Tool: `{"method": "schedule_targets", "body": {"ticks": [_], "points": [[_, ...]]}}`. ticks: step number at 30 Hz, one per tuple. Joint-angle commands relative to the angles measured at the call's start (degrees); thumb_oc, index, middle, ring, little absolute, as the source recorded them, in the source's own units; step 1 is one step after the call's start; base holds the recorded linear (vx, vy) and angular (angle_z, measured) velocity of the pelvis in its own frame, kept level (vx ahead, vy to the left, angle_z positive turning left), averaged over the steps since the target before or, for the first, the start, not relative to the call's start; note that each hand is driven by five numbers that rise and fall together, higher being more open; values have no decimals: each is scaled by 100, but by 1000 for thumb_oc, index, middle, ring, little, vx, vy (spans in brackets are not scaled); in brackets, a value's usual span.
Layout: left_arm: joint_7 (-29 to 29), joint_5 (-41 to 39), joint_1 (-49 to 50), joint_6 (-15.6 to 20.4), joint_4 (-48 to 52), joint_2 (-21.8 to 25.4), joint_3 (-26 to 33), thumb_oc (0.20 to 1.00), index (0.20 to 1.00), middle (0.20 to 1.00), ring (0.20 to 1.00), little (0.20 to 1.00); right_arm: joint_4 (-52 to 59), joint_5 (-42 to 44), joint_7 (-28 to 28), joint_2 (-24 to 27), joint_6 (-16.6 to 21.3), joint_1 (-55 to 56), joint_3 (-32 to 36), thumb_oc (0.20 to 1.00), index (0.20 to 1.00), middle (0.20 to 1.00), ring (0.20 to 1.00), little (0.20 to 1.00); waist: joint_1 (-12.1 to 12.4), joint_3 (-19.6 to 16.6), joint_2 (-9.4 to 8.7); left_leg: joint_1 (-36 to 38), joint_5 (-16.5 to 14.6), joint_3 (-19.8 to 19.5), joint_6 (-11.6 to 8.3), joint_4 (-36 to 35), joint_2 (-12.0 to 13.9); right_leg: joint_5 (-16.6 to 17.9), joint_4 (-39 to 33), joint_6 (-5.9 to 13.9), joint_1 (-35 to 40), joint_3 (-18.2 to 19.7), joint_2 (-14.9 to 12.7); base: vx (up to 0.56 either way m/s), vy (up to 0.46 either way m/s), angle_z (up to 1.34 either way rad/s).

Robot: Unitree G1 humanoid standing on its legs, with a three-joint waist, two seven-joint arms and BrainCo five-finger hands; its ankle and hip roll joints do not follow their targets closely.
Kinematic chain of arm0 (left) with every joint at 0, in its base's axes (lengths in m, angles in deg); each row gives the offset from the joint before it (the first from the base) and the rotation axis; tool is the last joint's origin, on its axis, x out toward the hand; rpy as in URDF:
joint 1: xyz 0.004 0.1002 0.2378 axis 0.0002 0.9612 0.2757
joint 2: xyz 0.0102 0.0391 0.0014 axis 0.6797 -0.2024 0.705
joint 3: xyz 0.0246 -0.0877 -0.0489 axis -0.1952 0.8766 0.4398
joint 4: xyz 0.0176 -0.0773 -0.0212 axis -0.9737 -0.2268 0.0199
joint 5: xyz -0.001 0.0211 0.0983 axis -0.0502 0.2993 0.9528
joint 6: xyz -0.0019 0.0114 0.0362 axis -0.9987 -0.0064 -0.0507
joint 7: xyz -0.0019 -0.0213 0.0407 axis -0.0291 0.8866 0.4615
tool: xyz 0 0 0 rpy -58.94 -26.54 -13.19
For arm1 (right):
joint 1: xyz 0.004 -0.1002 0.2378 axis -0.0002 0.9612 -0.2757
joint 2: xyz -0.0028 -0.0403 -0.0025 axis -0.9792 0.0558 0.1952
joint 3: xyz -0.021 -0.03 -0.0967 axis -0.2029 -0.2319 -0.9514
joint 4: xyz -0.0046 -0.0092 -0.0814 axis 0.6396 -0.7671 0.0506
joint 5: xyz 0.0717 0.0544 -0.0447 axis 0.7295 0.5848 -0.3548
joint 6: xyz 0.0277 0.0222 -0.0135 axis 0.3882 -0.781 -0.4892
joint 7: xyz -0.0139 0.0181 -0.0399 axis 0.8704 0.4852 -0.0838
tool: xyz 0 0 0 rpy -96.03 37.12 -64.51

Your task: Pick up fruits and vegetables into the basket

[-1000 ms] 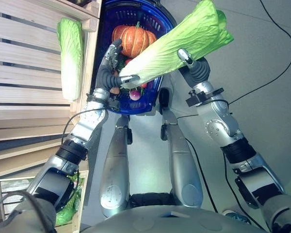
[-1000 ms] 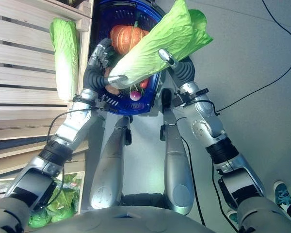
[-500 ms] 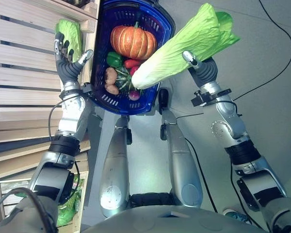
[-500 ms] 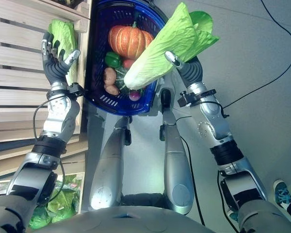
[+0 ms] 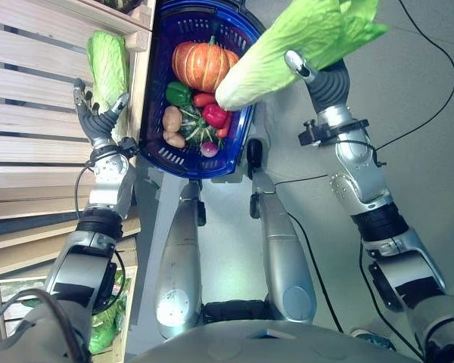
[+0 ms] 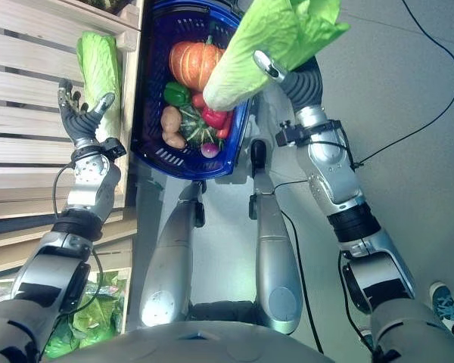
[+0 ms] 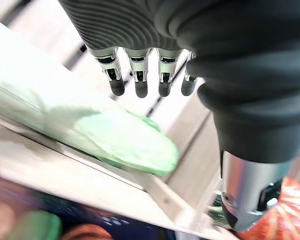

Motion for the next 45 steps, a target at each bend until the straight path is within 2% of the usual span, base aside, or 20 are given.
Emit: {"method": "schedule_targets", "body": {"ticks": [1, 8, 10, 17, 21, 29, 37, 45], "points": [[35, 345, 5, 34, -202, 171, 194, 1000, 1000, 1000, 1000, 1000, 203, -136, -152, 149, -85, -316, -91, 200, 200, 200, 200, 200, -35, -187, 357, -28, 116, 56, 49, -338, -218, -1009, 497, 131, 368, -506, 223, 0, 0, 0], [-273, 372, -165, -59, -716, 300, 10, 1000, 1000, 1000, 1000, 1000, -808, 361, -142, 232, -762, -1170, -545, 200, 200, 200, 200, 200, 129, -187, 405, -29, 115, 22, 44, -270, -236, -1034, 563, 91, 362, -586, 199, 8, -9, 3], [-319, 340, -192, -58, -761, 306, -15, 1000, 1000, 1000, 1000, 1000, -980, 379, -146, 220, -833, -1280, -604, 200, 200, 200, 200, 200, 152, -187, 416, -31, 108, 10, 43, -255, -241, -1041, 582, 88, 357, -596, 195, 16, -5, 10], [-610, 224, -494, 95, -1088, 284, -313, 1000, 1000, 1000, 1000, 1000, -2659, 733, 103, 141, -1195, -2137, -1114, 200, 200, 200, 200, 200, 354, -187, 537, -112, 87, -59, 42, -141, -281, -1101, 746, 46, 278, -694, 135, 16, -5, 5], [-610, 161, -670, 112, -1089, 263, -518, 1000, 1000, 1000, 1000, 1000, -3433, 979, 192, 77, -1266, -2428, -1315, 200, 200, 200, 200, 200, 447, -187, 594, -204, 81, -120, 54, -68, -319, -1112, 846, 45, 177, -743, 115, 20, -16, 7], [-641, 134, -980, 180, -1138, 151, -751, 1000, 1000, 1000, 1000, 1000, -4937, 1065, 467, -116, -1259, -2791, -1192, 200, 200, 200, 200, 200, 581, -187, 735, -394, 65, -198, 88, 53, -397, -1138, 998, 52, -30, -791, 81, 7, -8, 6], [-572, 70, -1180, 230, -1042, 47, -935, 1000, 1000, 1000, 1000, 1000, -5859, 909, 375, -231, -1270, -2904, -1099, 200, 200, 200, 200, 200, 653, -187, 864, -618, 93, -245, 110, 130, -443, -1125, 1089, 68, -262, -799, 45, 0, 1, 4], [-488, 87, -1252, 286, -860, -118, -1133, 1000, 1000, 1000, 1000, 1000, -6327, 766, 724, -331, -1257, -3087, -1081, 200, 200, 200, 200, 200, 715, -187, 1010, -785, 128, -280, 115, 152, -484, -1089, 1124, 93, -458, -802, 5, -1, 1, 2]]}}
